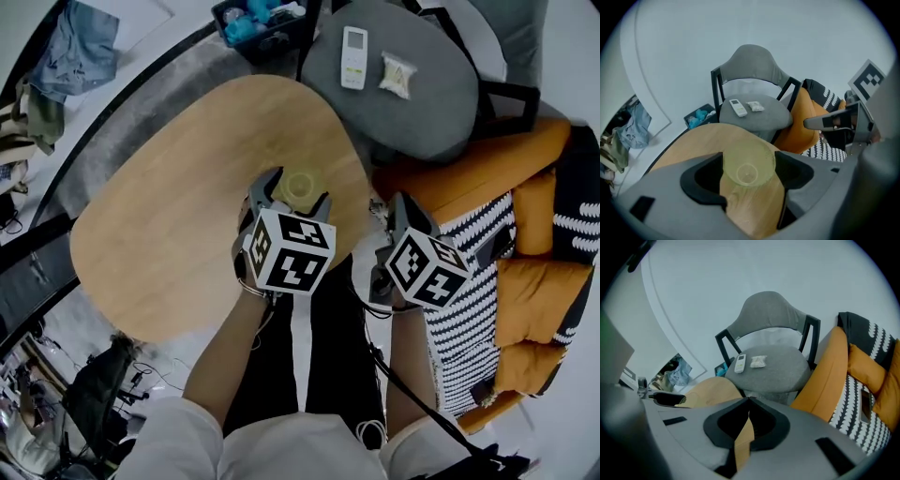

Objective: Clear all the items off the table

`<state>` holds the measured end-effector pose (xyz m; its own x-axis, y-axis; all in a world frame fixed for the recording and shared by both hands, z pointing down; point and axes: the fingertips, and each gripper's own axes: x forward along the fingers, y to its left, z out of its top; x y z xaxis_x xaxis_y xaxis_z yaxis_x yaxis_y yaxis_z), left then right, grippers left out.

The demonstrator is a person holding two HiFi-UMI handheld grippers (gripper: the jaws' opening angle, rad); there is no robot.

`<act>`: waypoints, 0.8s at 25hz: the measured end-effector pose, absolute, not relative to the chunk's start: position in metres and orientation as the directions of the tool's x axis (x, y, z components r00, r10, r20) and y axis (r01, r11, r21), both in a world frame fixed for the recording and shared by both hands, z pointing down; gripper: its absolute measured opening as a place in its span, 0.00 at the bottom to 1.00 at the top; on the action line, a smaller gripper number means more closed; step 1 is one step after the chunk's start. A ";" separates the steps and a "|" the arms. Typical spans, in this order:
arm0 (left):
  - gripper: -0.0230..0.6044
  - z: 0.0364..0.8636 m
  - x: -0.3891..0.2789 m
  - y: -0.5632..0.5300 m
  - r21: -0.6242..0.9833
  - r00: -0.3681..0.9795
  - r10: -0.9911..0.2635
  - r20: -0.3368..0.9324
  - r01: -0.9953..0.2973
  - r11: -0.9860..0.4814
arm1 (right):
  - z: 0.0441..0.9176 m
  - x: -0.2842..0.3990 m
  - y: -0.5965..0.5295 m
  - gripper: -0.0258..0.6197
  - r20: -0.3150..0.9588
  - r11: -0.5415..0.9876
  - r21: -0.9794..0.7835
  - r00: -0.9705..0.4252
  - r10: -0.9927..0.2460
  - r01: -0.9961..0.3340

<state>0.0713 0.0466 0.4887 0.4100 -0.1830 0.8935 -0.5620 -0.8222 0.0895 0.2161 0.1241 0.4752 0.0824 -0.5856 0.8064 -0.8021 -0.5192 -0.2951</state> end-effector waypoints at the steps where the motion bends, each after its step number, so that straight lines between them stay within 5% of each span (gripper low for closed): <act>1: 0.59 0.487 0.081 0.047 0.090 0.414 -0.184 0.891 -0.561 -0.823 | 0.474 0.226 0.126 0.08 0.807 -0.527 -0.293 0.090 -0.584 -0.798; 20: 0.59 0.490 0.324 0.032 0.082 0.506 -0.125 0.853 -0.368 -0.926 | 0.478 0.404 0.123 0.08 0.765 -0.591 -0.315 0.170 -0.621 -0.743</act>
